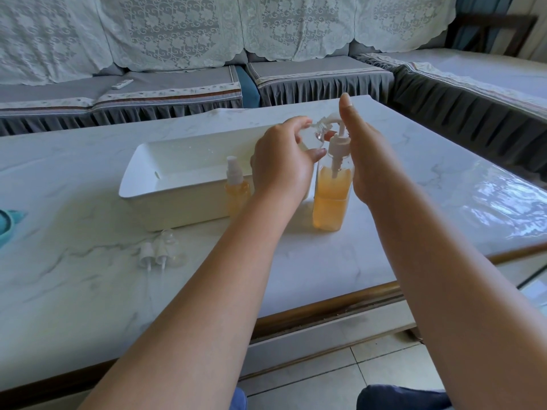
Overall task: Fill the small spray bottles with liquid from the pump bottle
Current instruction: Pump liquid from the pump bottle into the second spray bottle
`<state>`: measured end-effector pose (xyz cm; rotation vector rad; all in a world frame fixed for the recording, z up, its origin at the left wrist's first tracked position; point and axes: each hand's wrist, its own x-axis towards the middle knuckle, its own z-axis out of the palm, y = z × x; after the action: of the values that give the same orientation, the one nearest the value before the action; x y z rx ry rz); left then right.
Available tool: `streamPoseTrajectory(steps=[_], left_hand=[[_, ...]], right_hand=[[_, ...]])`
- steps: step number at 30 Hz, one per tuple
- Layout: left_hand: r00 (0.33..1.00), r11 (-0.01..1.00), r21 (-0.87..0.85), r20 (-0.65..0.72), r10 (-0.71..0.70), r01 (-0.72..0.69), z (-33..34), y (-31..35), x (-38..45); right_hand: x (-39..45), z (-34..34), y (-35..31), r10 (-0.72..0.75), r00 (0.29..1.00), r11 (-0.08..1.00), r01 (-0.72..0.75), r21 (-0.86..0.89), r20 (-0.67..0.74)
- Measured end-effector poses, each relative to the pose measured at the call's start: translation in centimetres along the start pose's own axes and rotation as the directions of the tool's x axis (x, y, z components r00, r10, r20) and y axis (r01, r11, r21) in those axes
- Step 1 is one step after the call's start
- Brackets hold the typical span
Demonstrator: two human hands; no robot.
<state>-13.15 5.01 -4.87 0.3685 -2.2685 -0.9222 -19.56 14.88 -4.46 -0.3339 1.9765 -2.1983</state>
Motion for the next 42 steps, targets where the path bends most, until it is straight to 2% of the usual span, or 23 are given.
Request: streamPoseTrajectory(steps=[8,13,19,33,38,42], left_hand=[[1.000,1.000,0.013,0.006,-0.008,0.008,0.12,-0.27,0.00],[0.999,1.000,0.019,0.045,-0.021,0.021,0.40,-0.62,-0.40],[1.000,1.000,-0.014,0.017,-0.012,0.012,0.11,-0.13,-0.14],[1.000,1.000,-0.004,0.012,-0.009,0.009,0.14,-0.22,0.07],[0.999,1.000,0.008,0.037,-0.021,0.021,0.32,-0.51,-0.16],[0.999,1.000,-0.016,0.034,-0.015,0.016,0.19,-0.33,0.00]], right_hand=[[0.19,-0.24,-0.02,0.013,1.000,0.999,-0.013,-0.051,-0.013],[0.30,-0.46,0.12,0.056,0.998,0.997,-0.053,0.063,-0.042],[0.52,-0.50,0.32,0.087,0.996,0.996,-0.087,0.004,-0.012],[0.17,-0.23,-0.11,0.065,0.998,0.998,-0.064,-0.019,0.006],[0.20,0.20,0.19,-0.007,0.996,0.999,0.004,-0.033,-0.094],[0.39,0.03,0.06,0.052,0.997,0.998,-0.054,-0.022,-0.058]])
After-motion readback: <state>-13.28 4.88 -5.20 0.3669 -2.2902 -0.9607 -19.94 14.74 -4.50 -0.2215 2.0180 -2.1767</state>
